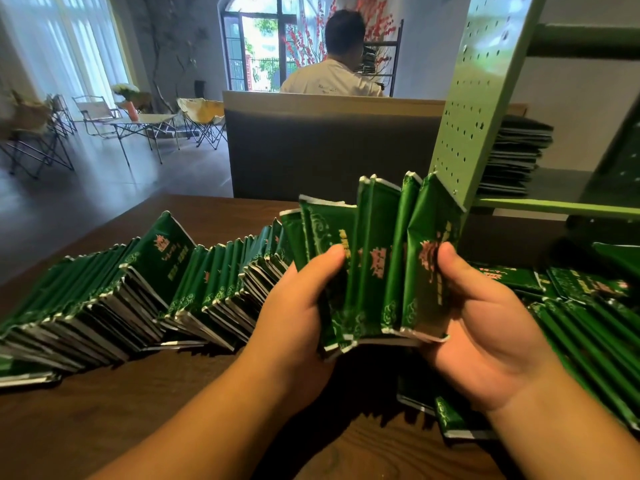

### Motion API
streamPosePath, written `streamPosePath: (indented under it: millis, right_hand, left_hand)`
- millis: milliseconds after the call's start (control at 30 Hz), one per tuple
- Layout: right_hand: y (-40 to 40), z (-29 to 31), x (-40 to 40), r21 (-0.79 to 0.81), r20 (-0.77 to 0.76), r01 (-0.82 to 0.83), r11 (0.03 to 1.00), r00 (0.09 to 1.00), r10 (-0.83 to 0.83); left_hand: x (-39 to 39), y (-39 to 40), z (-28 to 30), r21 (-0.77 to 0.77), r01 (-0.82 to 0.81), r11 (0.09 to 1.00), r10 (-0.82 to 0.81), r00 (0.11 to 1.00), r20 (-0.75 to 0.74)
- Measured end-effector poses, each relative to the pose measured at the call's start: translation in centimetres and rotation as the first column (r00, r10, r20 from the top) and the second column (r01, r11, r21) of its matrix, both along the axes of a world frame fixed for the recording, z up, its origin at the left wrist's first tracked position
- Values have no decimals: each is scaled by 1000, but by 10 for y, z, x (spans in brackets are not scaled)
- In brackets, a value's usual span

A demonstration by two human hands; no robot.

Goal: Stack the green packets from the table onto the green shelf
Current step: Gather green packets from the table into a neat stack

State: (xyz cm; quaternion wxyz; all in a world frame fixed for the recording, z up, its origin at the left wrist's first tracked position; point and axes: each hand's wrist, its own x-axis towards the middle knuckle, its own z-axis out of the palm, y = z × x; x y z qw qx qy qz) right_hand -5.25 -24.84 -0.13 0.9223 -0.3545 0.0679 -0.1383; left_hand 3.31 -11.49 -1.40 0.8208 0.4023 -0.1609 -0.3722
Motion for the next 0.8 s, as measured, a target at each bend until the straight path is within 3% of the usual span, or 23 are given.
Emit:
streamPosePath:
  millis: [100,233,567,800]
  right_hand:
    - [-3,0,2,-5,-35,100,995,994,-100]
    - [-4,-1,5,-11,-70,138,990,988,-138]
    - [-2,-6,6,-39,-105,182,982,977,-186]
    - [-6,-9,7,-163,-149,187,969,966,-211]
  left_hand:
    - [1,1,3,-19,-19,1000,18,999,-42]
    - [-1,1,5,-15,-16,1000,16,1000,21]
    - [-2,4,0,-18,-32,999,34,985,167]
    - [-5,3,5,-9,-122,992,121,964,239]
